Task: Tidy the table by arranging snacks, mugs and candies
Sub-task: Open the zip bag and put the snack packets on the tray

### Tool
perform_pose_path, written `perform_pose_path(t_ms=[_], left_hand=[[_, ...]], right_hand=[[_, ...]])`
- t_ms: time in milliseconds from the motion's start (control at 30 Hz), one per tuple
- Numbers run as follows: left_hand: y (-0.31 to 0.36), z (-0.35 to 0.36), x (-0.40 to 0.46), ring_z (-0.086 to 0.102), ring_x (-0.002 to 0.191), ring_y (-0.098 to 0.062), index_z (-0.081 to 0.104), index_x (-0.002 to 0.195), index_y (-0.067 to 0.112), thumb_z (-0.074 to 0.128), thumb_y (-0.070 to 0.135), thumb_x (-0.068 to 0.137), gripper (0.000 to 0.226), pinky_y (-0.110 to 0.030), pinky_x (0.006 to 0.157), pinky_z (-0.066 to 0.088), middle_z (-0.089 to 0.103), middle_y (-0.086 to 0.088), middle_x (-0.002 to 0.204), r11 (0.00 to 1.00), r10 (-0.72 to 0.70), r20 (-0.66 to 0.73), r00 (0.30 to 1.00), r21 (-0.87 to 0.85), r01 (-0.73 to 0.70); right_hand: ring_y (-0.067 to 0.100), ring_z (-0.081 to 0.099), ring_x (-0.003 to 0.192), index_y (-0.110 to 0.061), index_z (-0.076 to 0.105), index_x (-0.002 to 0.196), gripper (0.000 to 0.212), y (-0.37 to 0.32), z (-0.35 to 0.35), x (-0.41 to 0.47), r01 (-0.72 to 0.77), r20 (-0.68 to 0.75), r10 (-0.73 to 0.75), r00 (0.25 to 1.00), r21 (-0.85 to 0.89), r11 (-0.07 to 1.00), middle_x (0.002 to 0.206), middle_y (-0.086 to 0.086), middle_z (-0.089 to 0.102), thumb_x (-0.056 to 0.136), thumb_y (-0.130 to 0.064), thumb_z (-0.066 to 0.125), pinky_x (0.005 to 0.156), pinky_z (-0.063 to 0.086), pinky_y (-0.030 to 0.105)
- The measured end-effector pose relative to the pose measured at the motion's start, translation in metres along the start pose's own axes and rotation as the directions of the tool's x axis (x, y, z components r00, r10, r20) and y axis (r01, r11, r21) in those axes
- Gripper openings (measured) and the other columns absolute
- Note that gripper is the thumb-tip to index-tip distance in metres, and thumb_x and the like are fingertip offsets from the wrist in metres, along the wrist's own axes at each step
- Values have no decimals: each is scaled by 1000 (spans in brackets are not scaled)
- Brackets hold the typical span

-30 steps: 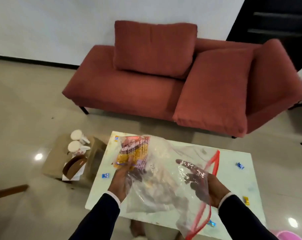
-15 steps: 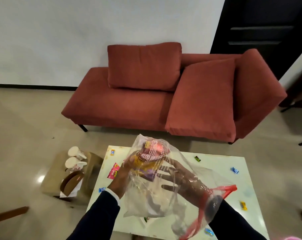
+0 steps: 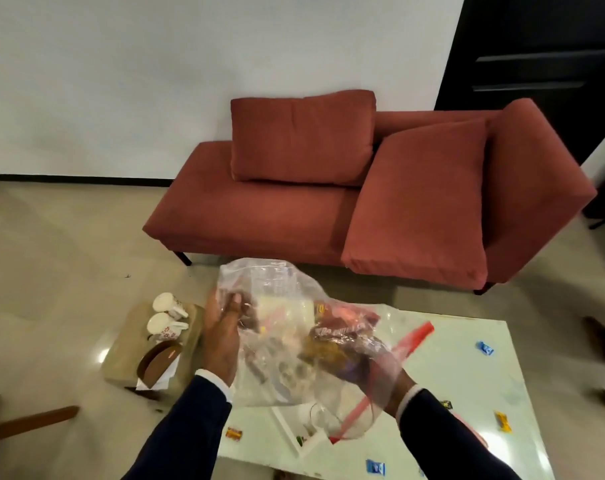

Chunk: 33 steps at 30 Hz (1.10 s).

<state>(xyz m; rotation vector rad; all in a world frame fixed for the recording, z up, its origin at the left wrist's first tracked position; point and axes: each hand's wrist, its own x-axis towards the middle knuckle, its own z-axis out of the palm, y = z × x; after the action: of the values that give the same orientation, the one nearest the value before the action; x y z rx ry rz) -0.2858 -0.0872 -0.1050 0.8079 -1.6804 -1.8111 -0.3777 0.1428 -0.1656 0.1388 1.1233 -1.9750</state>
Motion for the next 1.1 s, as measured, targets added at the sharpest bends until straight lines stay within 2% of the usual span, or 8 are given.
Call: perform_pose_path(t_ms=[67,233,333,500,600,767,933,1100], left_hand=[[0,-13,5,70,84,-13,61,116,49,58,54,93,24,-40,73,55,72,15,100,990,25,-20,999,141,-22],[-25,-15,-13,44,127,9,27,147,57,85,76,46,118,-15,96,46,40,33,144,837,-202,522,829,532,-131],[-43,2,-33,43,129,5,21,132,72,87,75,38,115,-14,100,39,40,40,135,666,-353,580,734,707,-239],[-54,4,-25,62,116,-11,49,133,49,78,62,70,70,-26,97,51,65,18,128,571,-273,462,844,784,-245],[-67,-24,-9,67,111,-25,65,126,23,74,44,83,48,-35,93,52,73,-3,119,429,-304,323,896,886,-174],[-102,-69,-3,64,106,-18,60,118,20,74,15,86,36,-33,95,48,67,3,109,673,-343,111,933,722,161],[-154,-119,-3,67,98,-39,63,90,9,65,3,90,6,-48,93,53,69,-16,95,655,-547,-205,812,499,567],[-211,-164,-14,62,80,-33,63,78,10,66,4,86,10,-30,64,46,65,-10,73,669,-607,-372,702,236,704]], right_hand=[[47,63,111,-6,52,140,95,-2,-2,-4,-39,96,41,995,-30,999,121,26,66,62,-41,92,99,49,66],[43,68,111,-13,66,126,52,-2,-6,1,-99,77,103,992,-60,993,126,19,69,82,-38,79,81,60,51],[40,72,100,-13,72,116,24,2,18,14,-112,50,119,992,-122,986,119,21,71,92,-16,68,78,58,50],[38,71,104,-7,65,125,44,6,22,31,-177,90,184,979,-87,980,122,22,70,83,-11,76,85,58,52],[31,75,96,-16,61,127,40,3,7,44,-167,5,188,982,-434,885,114,14,75,88,-6,62,79,62,48],[34,70,110,-17,60,128,42,27,-13,73,-248,29,362,932,-676,694,121,12,73,88,-8,70,97,55,53],[36,68,113,-22,54,134,58,79,-24,111,-361,-49,498,866,-751,553,126,12,70,82,-26,78,94,57,52],[37,71,107,-11,63,127,45,137,-44,176,-425,-173,425,888,-661,618,117,16,74,87,-28,75,96,55,57]])
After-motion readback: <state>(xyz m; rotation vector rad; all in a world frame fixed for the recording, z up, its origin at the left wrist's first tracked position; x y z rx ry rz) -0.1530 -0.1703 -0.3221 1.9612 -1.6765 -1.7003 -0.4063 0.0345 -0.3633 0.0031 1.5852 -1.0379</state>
